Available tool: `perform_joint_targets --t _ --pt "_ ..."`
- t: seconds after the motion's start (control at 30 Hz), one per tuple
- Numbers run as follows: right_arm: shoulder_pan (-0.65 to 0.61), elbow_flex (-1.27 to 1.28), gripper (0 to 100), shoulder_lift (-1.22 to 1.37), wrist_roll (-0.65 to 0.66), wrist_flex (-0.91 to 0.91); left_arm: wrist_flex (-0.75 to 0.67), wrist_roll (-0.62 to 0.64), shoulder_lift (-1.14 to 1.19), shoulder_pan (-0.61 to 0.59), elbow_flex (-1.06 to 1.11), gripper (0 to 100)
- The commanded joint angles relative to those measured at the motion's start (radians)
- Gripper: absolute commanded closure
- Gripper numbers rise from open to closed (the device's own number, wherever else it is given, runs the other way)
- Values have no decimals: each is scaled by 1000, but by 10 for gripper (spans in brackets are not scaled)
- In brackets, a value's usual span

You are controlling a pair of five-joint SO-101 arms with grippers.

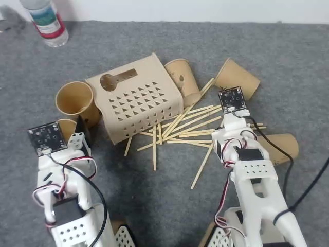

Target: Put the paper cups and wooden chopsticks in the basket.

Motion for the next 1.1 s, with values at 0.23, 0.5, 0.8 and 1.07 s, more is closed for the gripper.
perform_joint_targets --t 0.23,0.5,0.8,1.07 --pt "1 -11 939 -21 -6 -19 -25 8 -9 9 -7 801" --pt "1 -11 753 -21 -11 -19 -20 2 -9 9 -15 799" --pt "1 -11 725 -21 -11 -19 -18 -5 -9 11 -15 731" --pt "1 -9 859 -21 -6 -19 -23 -2 -9 -26 -13 923"
